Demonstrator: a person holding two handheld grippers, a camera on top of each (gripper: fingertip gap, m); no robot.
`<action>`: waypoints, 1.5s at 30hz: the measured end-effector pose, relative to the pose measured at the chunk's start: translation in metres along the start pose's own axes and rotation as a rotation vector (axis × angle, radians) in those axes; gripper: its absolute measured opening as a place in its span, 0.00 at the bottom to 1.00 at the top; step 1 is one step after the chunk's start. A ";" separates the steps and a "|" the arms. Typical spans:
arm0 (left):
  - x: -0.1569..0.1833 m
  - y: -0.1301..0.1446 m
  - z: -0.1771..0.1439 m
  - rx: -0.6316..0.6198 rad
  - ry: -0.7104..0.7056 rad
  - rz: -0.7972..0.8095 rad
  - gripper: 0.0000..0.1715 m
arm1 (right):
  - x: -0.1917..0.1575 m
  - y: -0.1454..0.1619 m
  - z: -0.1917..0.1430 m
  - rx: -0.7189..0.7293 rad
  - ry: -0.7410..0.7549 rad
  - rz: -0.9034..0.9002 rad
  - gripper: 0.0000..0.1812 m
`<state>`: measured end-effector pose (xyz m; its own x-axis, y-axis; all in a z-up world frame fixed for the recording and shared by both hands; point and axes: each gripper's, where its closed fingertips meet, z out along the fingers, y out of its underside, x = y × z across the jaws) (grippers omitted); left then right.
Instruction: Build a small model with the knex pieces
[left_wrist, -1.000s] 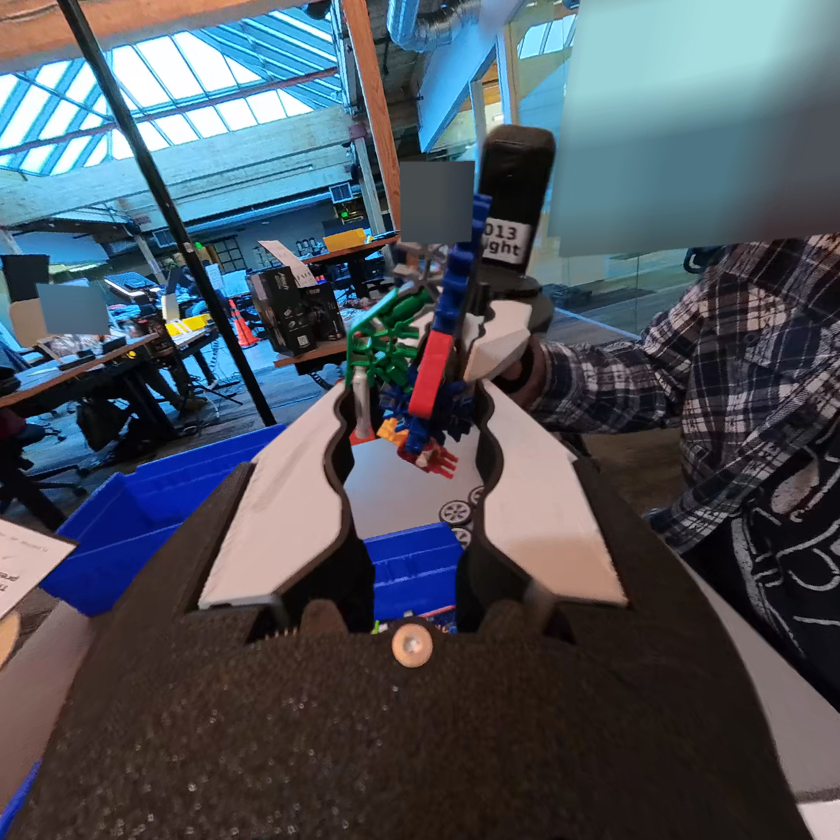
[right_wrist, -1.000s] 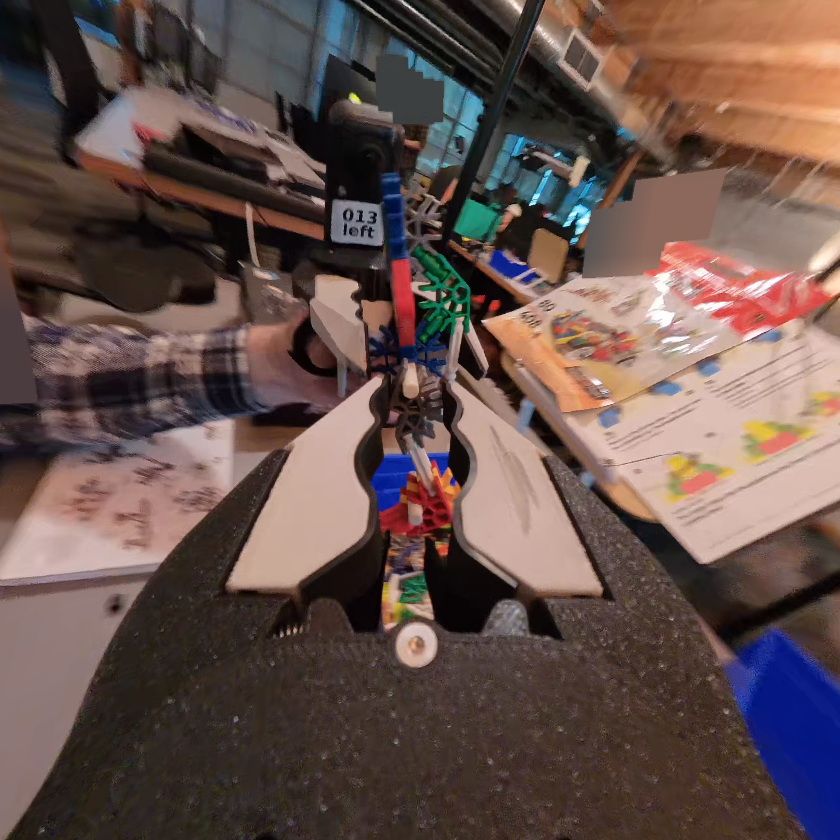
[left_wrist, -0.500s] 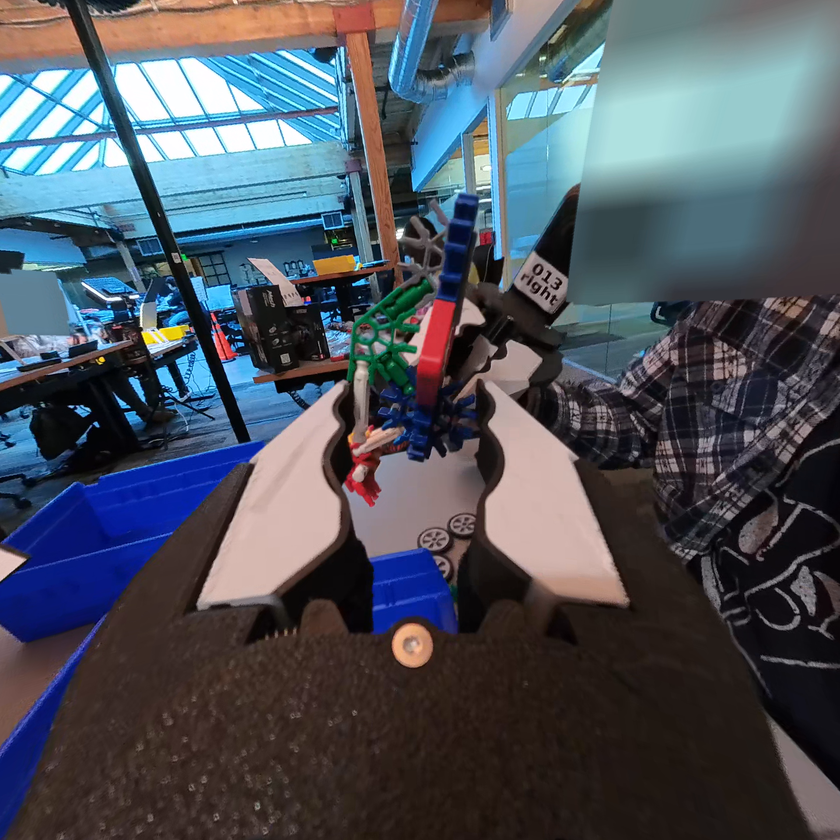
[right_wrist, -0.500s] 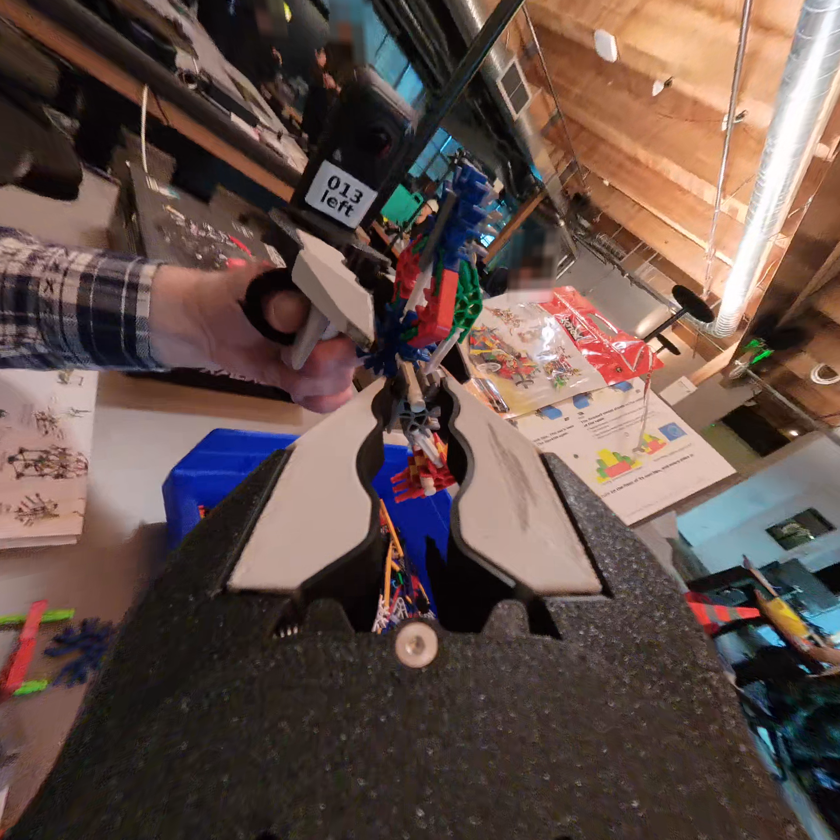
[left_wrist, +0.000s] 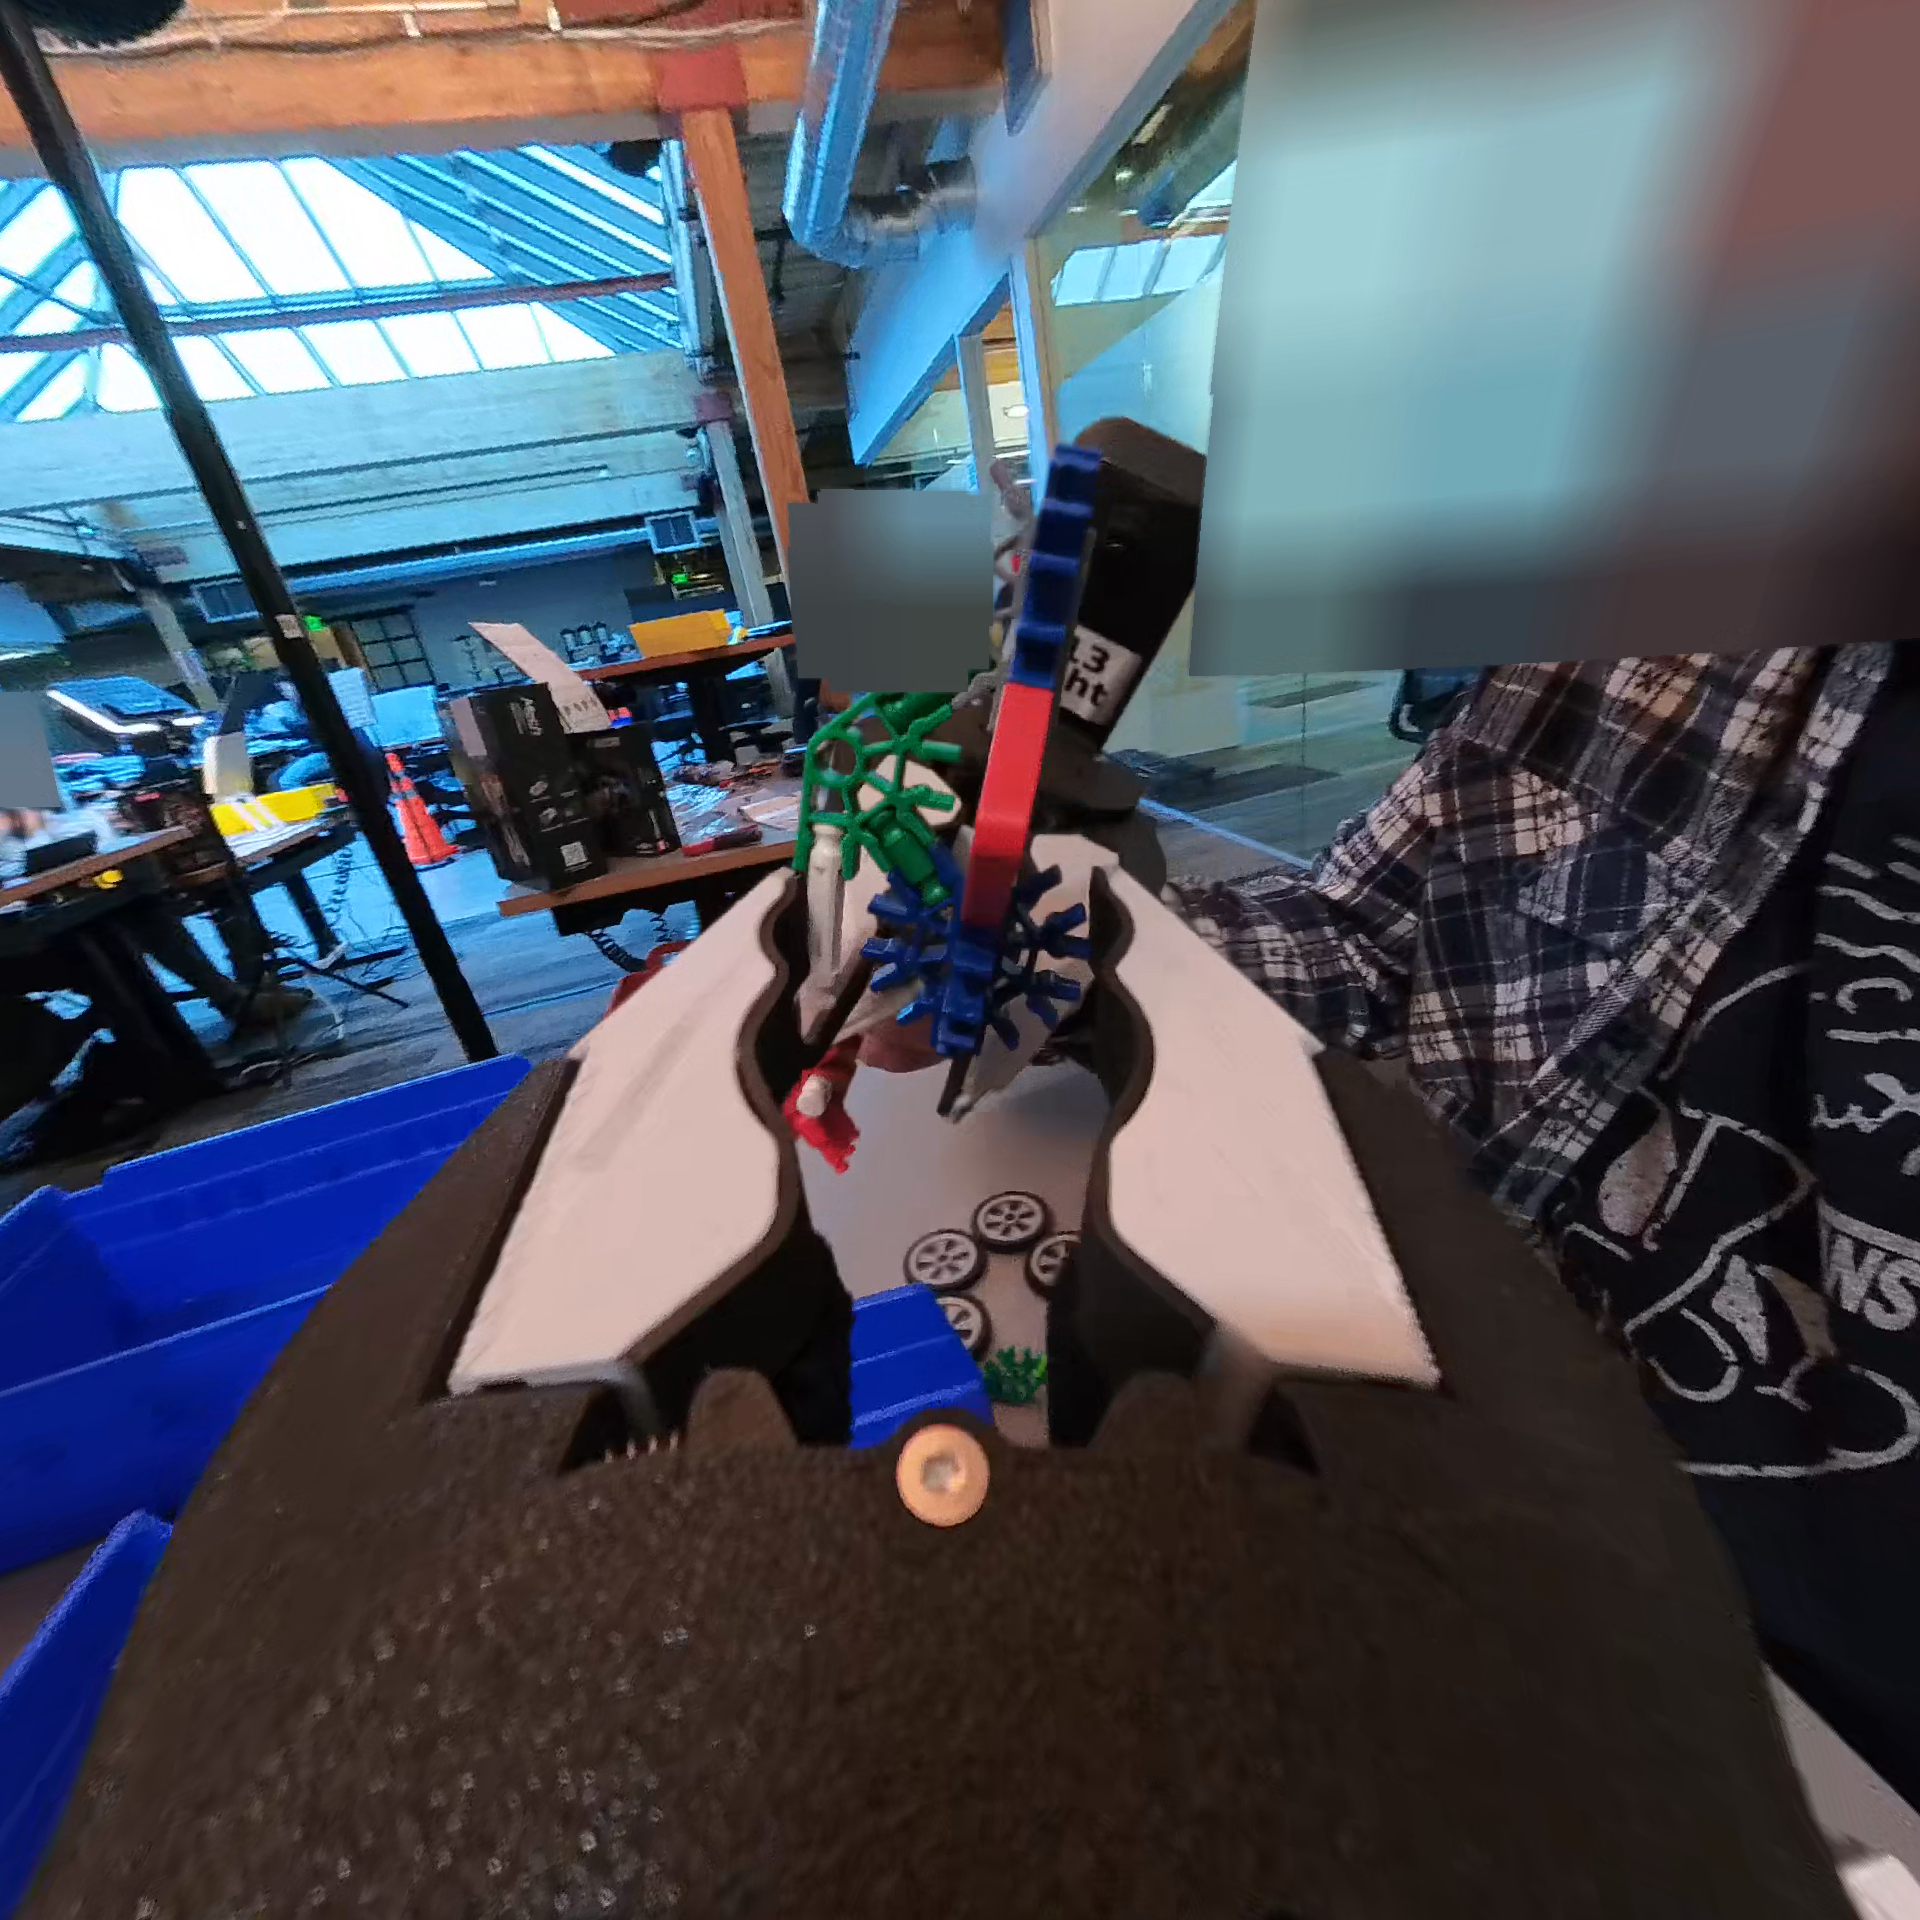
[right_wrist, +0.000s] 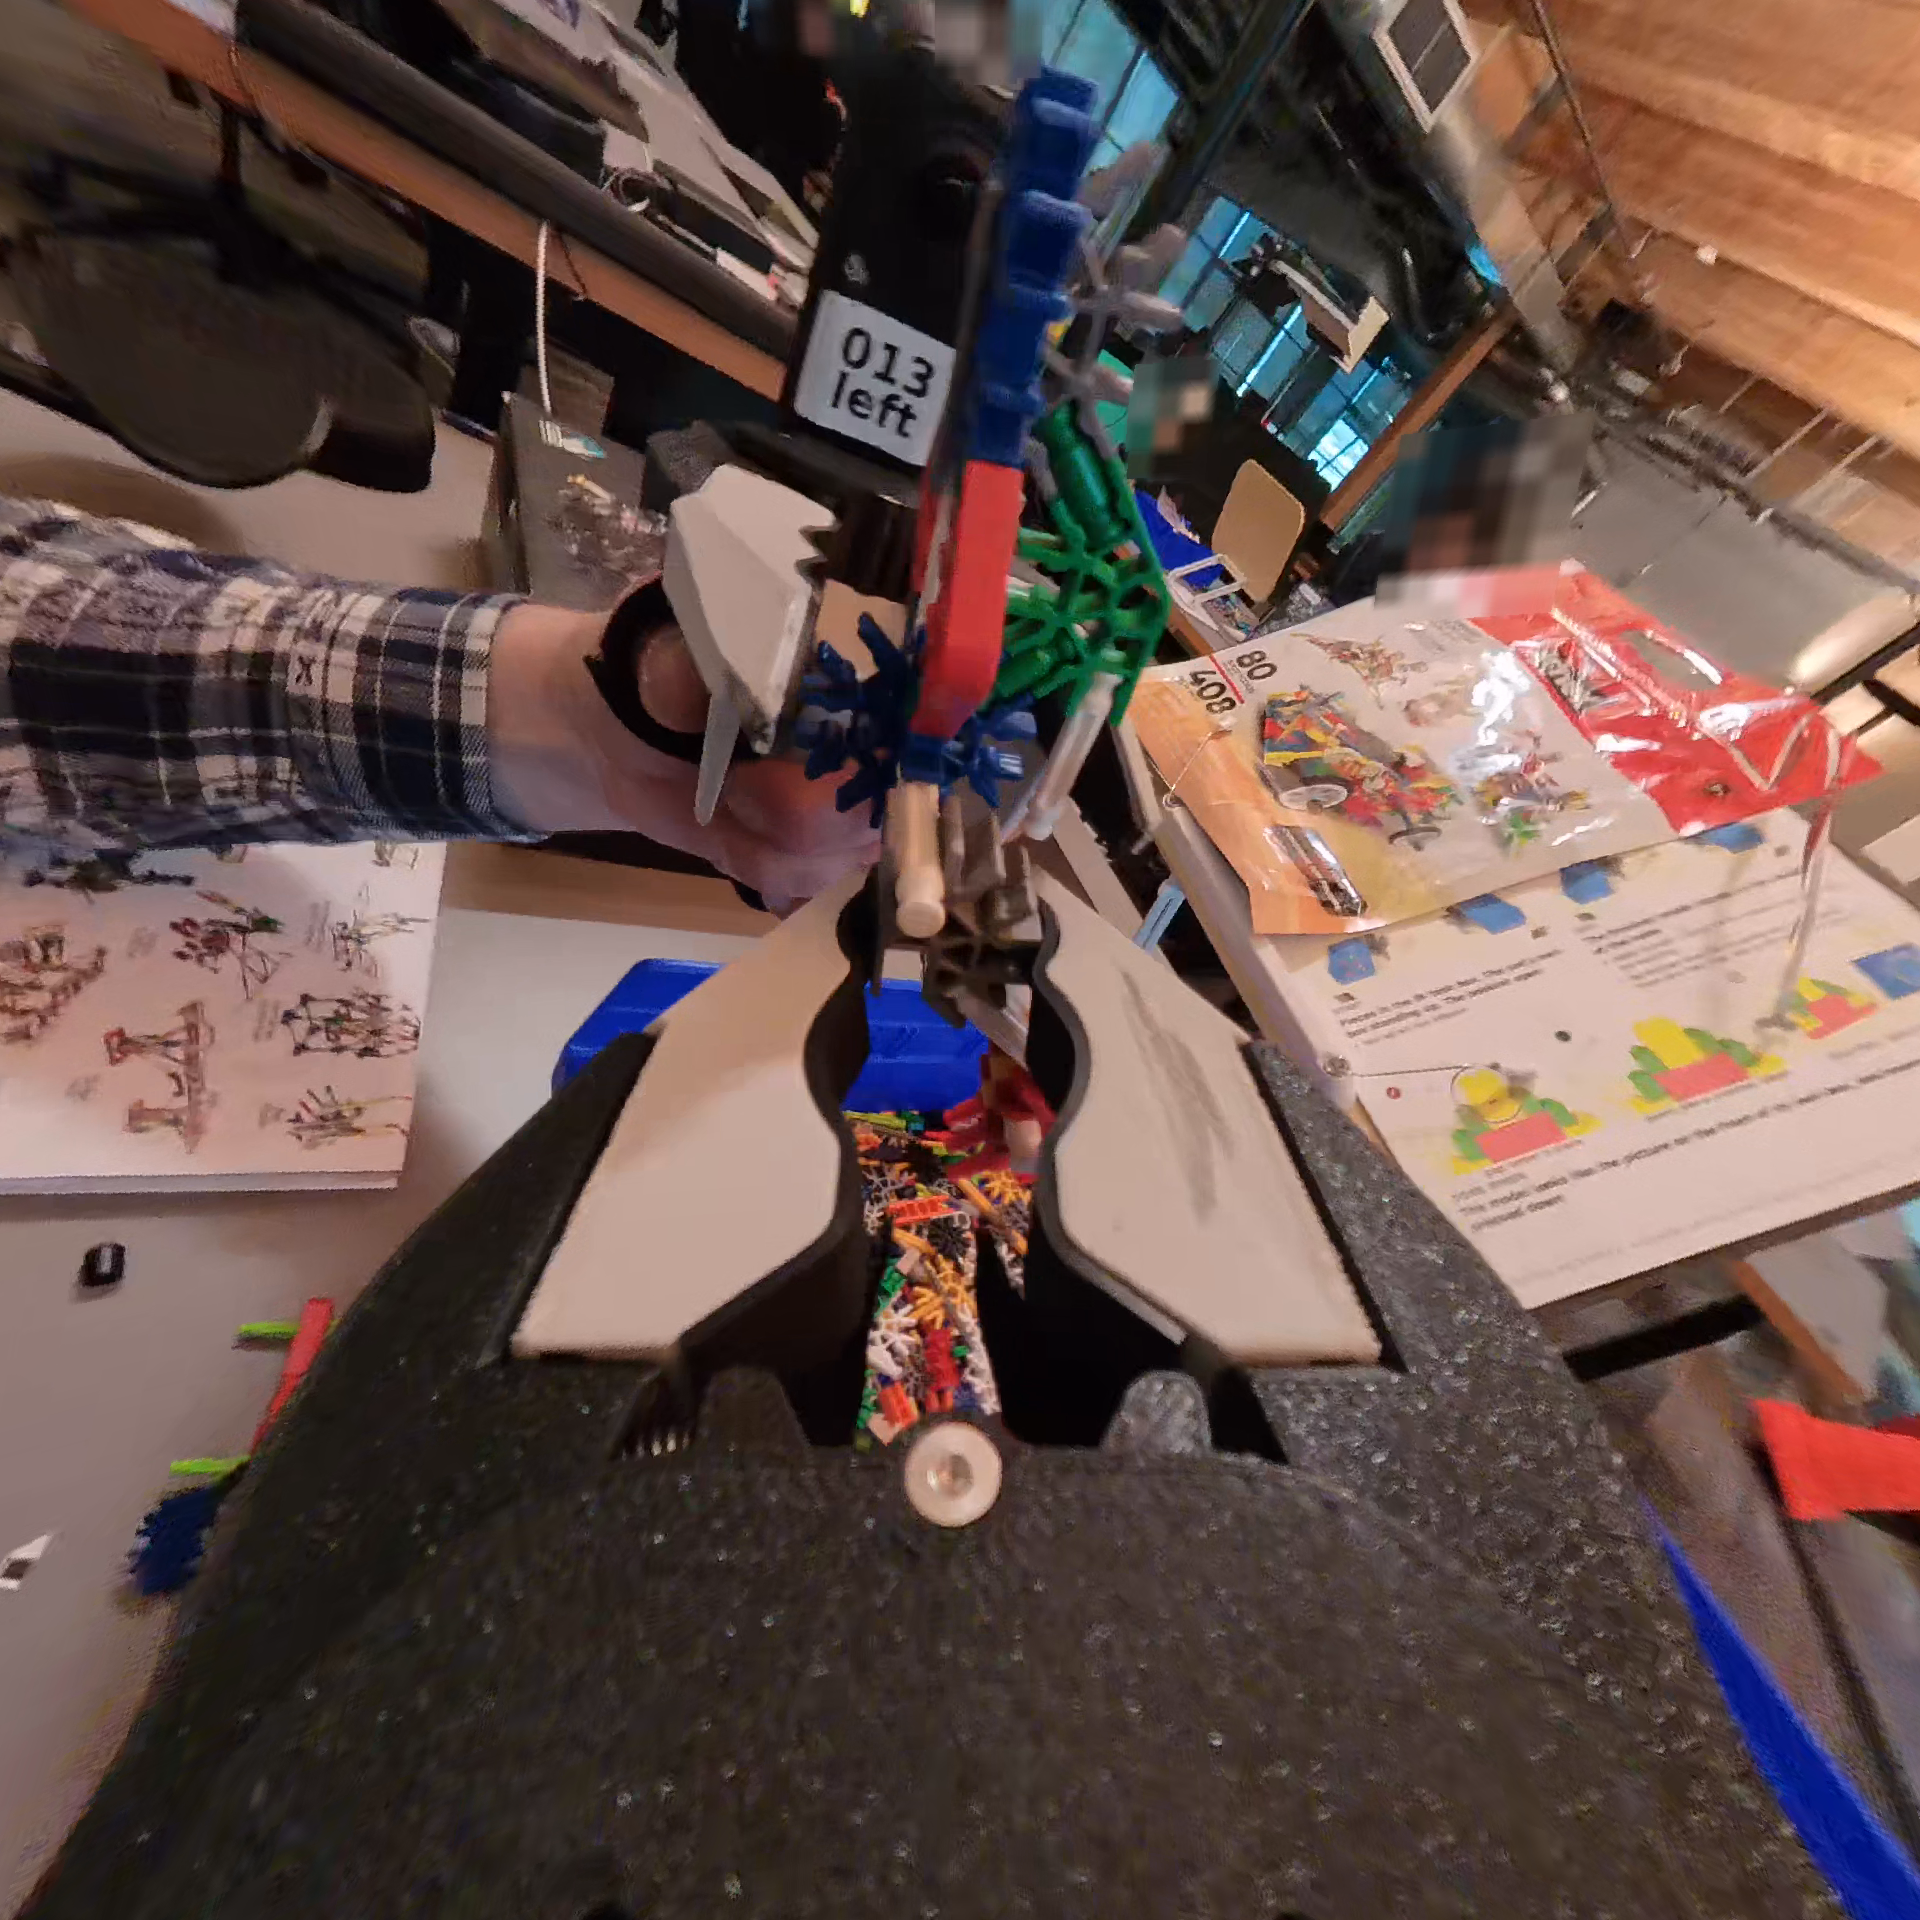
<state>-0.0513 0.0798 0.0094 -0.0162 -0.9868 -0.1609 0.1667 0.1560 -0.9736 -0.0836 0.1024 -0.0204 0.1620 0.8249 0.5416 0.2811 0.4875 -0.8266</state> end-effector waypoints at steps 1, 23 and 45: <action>-0.004 0.000 0.000 0.000 -0.025 0.007 0.30 | 0.003 0.001 0.000 0.004 0.000 0.030 0.12; -0.043 0.005 0.019 -0.109 -0.550 0.347 0.28 | 0.045 0.023 0.001 0.001 0.304 0.328 0.10; -0.066 -0.022 -0.025 -0.118 -0.588 0.121 0.30 | 0.006 0.070 -0.009 -0.308 0.050 0.190 0.11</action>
<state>-0.0790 0.1421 0.0375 0.5485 -0.8148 -0.1880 0.0224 0.2391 -0.9707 -0.0544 0.1391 -0.0734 0.2828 0.8738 0.3956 0.5116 0.2115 -0.8328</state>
